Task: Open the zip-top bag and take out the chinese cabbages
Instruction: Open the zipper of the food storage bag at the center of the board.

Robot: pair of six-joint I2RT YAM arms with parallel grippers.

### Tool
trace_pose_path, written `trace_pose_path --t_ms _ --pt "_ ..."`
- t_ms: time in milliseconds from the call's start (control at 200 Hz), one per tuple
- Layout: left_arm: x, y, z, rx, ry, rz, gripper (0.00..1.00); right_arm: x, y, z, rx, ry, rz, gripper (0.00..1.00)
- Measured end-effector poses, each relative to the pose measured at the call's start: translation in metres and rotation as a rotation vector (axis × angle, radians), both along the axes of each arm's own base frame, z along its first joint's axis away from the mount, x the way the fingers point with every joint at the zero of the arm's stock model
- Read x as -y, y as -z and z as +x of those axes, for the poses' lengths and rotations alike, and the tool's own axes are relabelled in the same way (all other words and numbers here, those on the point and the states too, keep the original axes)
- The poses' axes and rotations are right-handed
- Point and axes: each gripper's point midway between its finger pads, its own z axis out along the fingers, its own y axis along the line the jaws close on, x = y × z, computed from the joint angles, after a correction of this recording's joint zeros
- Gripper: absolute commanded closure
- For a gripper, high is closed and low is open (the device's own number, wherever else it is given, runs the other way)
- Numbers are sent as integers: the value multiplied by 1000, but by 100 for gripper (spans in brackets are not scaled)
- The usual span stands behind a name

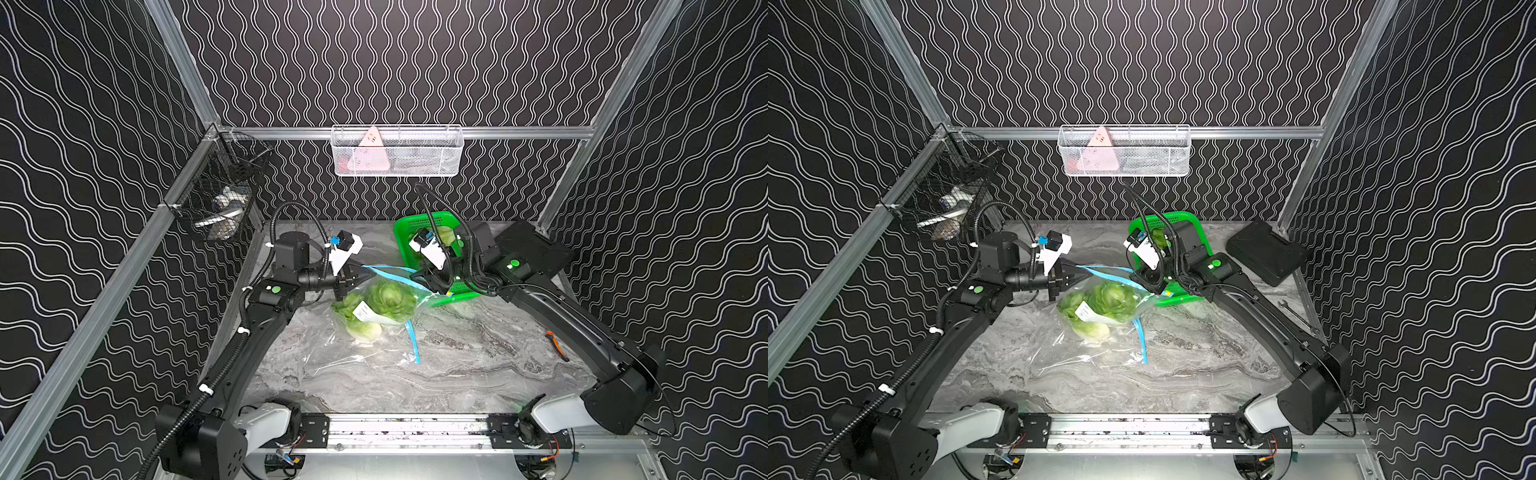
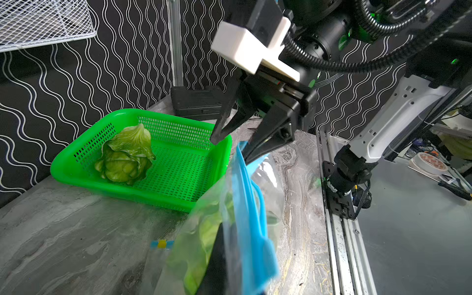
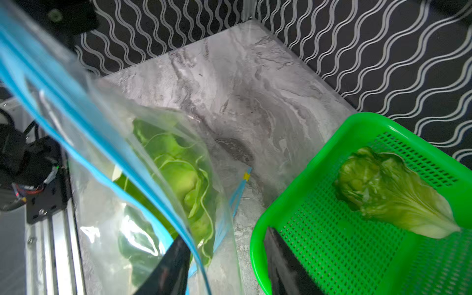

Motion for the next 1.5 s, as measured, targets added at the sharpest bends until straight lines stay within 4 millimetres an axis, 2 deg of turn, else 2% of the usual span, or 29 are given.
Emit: trace_pose_path --t_ms 220,260,425,485,535,575,696,771,901,1071,1226,1316,1411,1501 --pt "0 0 0 -3 2 -1 100 -18 5 -23 -47 -156 -11 52" --pt "0 0 0 -5 0 -2 93 -21 6 -27 -59 -175 -13 52" --pt "-2 2 7 -7 -34 -4 84 -27 4 -44 -99 -253 22 52" --pt "-2 5 12 -18 -51 -3 84 -27 3 -54 -114 -281 46 59" --pt "-3 7 17 -34 -66 -1 76 -28 2 -60 -120 -298 70 68" --pt "-4 9 20 -39 -79 3 65 -29 1 -61 -133 -293 91 74" --pt "-7 10 27 -60 -127 1 43 -33 -3 -48 -147 -228 135 100" --pt "-9 9 32 -71 -160 -5 28 -31 -4 -33 -156 -152 160 100" --pt "-15 7 43 -115 -239 -11 1 -20 9 -9 -207 4 202 100" --pt "-28 -6 50 -111 -350 -16 0 -3 14 11 -249 159 269 100" --pt "-36 -39 41 -66 -409 -55 1 11 12 30 -270 270 320 100" --pt "-46 -52 38 -55 -479 -64 1 18 15 34 -286 326 341 100" --pt "-62 -48 37 -83 -588 -63 1 25 15 36 -295 386 364 100" --pt "-79 -25 34 -160 -705 -49 1 33 12 36 -298 436 387 100"
